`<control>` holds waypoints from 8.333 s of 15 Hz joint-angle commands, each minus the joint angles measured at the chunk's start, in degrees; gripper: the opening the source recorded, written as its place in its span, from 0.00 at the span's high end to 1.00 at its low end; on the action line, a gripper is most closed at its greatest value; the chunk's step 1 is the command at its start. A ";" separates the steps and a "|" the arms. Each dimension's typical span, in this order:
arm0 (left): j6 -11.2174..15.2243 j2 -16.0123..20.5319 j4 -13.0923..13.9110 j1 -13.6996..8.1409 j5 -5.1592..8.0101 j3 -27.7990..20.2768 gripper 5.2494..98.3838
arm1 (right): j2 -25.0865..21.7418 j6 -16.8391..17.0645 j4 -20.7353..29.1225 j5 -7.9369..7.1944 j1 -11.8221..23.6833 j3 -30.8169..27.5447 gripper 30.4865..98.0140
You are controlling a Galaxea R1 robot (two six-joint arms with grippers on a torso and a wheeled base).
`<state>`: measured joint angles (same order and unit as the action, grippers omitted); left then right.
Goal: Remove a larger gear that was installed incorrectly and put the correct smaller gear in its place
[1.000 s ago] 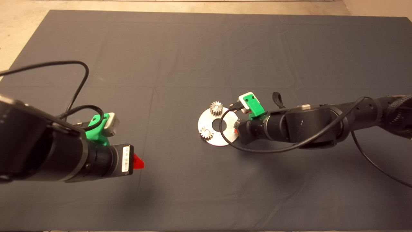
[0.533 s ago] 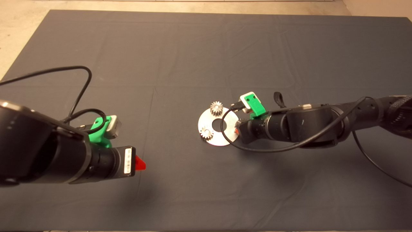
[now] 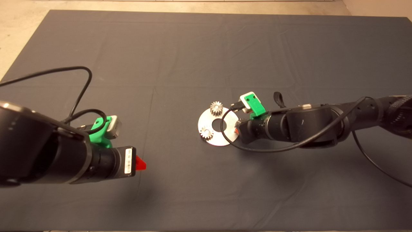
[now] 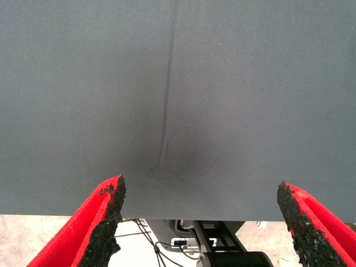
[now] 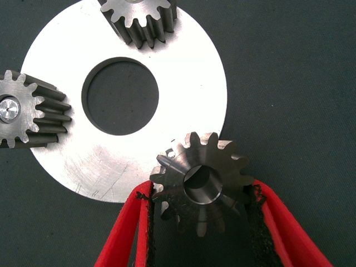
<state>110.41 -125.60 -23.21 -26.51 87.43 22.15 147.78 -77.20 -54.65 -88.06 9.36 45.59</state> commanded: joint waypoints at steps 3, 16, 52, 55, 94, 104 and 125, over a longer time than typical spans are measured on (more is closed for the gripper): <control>0.07 -0.14 -0.61 -0.21 7.57 -0.11 0.32 | 0.79 -0.23 -3.97 -6.94 0.75 1.15 0.95; 0.16 -0.10 -0.87 -0.21 7.57 0.33 0.32 | 2.08 -0.49 -3.97 -6.94 -1.58 0.66 0.95; -0.02 -0.49 -0.96 0.31 7.57 1.13 0.32 | 1.23 -0.49 -3.53 -6.94 -1.27 -1.22 0.95; 0.07 -0.49 -0.96 0.31 7.57 1.30 0.32 | 1.07 -0.49 -3.45 -6.94 -1.27 -1.22 0.95; 0.42 -2.10 -0.78 0.49 7.57 1.56 0.32 | 0.69 -0.40 -1.51 -6.94 0.84 -1.93 0.95; 0.24 -1.81 -1.49 0.66 7.57 2.18 0.32 | -0.78 0.39 -1.60 -6.94 0.75 -0.97 0.95; -0.02 -1.72 -3.95 0.66 7.57 1.92 0.32 | 0.89 0.91 -2.95 -6.94 0.48 0.15 0.95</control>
<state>110.50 -127.60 -25.41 -25.55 87.43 24.25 147.98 -76.37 -56.64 -88.20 8.59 45.70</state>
